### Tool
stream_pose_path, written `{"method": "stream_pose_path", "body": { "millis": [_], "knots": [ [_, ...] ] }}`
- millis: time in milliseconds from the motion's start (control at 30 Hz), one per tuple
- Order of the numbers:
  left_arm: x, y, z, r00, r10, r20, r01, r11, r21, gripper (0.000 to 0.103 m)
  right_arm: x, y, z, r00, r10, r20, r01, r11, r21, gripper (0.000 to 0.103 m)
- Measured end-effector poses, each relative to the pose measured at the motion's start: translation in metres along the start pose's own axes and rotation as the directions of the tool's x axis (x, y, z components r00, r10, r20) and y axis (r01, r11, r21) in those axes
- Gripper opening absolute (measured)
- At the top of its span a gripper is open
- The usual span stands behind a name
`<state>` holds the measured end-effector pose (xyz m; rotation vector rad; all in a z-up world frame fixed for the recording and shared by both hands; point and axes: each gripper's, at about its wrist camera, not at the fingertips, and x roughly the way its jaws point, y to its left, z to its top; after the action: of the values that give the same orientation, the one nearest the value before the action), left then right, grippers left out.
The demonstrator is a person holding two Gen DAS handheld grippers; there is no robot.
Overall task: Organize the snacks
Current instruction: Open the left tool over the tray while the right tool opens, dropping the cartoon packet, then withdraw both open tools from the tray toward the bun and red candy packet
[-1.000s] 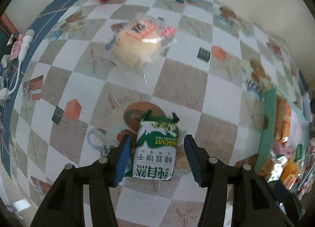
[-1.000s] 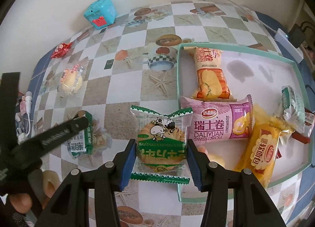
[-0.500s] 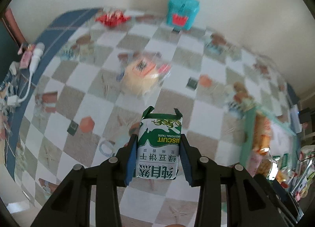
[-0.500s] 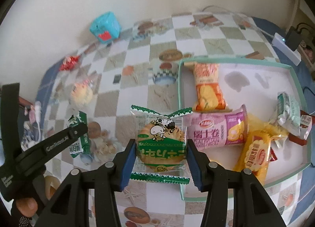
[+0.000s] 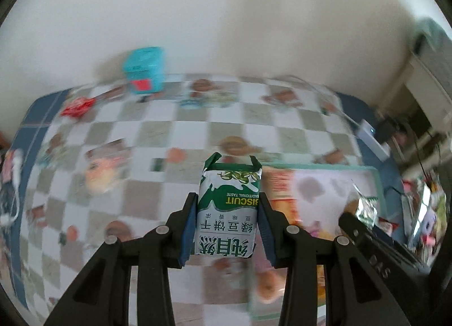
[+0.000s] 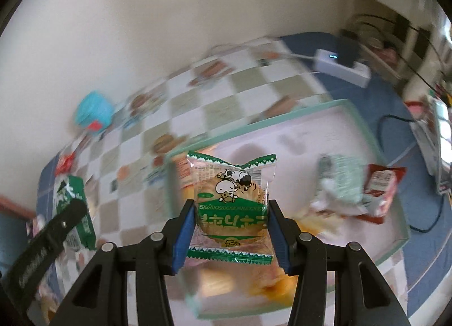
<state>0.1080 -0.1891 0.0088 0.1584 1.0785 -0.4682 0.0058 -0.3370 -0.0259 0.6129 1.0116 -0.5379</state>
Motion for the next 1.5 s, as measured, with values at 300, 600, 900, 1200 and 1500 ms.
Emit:
{"method": "stream_pose_path", "body": {
  "millis": [300, 600, 900, 1200, 1500],
  "knots": [
    [0.035, -0.064, 0.005, 0.996, -0.082, -0.029, 0.084, 0.993, 0.081, 0.042, 0.009, -0.057, 0.017, 0.999, -0.046, 0.006, 0.045, 0.991, 0.128, 0.053],
    [0.054, -0.080, -0.001, 0.987, -0.142, -0.075, 0.148, 0.986, 0.079, 0.044, 0.017, -0.077, 0.020, 0.998, -0.062, -0.021, 0.065, 0.981, 0.181, 0.053],
    [0.056, -0.054, 0.003, 0.992, -0.080, -0.099, 0.082, 0.997, 0.012, 0.062, 0.022, -0.066, 0.019, 0.998, -0.050, -0.045, 0.056, 0.987, 0.151, 0.054],
    [0.070, -0.020, 0.001, 0.984, 0.027, -0.178, -0.038, 0.998, -0.058, 0.077, 0.025, -0.067, 0.018, 0.995, -0.081, -0.057, 0.089, 0.985, 0.150, 0.070],
    [0.076, 0.003, -0.003, 0.974, 0.105, -0.201, -0.128, 0.986, -0.110, 0.094, 0.028, -0.060, 0.015, 0.994, -0.099, -0.055, 0.105, 0.989, 0.108, 0.102]
  ]
}}
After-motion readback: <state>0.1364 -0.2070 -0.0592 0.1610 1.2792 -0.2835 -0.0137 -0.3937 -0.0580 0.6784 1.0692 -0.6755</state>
